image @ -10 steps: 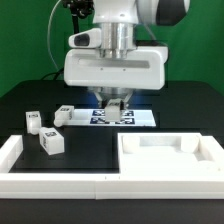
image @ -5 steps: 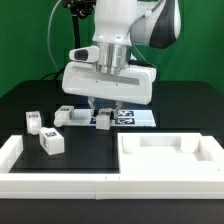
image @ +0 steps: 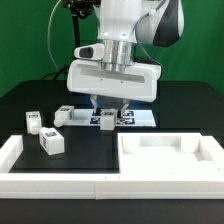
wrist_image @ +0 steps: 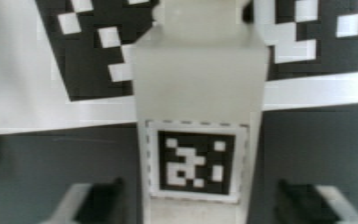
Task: Assemble one leg
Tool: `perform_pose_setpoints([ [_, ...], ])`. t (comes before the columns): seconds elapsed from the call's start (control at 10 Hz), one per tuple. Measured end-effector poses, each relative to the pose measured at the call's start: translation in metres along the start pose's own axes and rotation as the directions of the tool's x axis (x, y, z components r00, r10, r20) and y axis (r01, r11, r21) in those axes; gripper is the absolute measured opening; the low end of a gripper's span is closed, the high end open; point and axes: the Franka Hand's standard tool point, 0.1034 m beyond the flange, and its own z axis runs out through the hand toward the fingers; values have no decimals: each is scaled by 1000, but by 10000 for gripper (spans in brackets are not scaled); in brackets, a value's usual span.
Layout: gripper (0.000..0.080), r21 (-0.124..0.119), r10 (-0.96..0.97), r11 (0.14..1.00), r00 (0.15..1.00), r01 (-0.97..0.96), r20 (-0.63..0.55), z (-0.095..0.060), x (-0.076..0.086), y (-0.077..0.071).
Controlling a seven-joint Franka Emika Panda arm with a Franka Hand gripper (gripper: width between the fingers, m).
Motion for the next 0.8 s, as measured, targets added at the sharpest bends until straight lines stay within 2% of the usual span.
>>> perform_pose_setpoints([
  [0.1,502,8,6,1000,1000,-6,25,2,0,-3],
  [0.2,617,49,17,999,995,-22,101,-1,5,-22],
  [0.3,617,90,15,995,986,-31,165,-9,20,-35],
  [0.5,648,113,36,992,974,-62,223,-8,49,-36],
  [0.6,648,126,34,989,953,-76,302,-7,52,-37],
  [0.8,649,129,-32,991,890,-30,454,-6,52,-36],
])
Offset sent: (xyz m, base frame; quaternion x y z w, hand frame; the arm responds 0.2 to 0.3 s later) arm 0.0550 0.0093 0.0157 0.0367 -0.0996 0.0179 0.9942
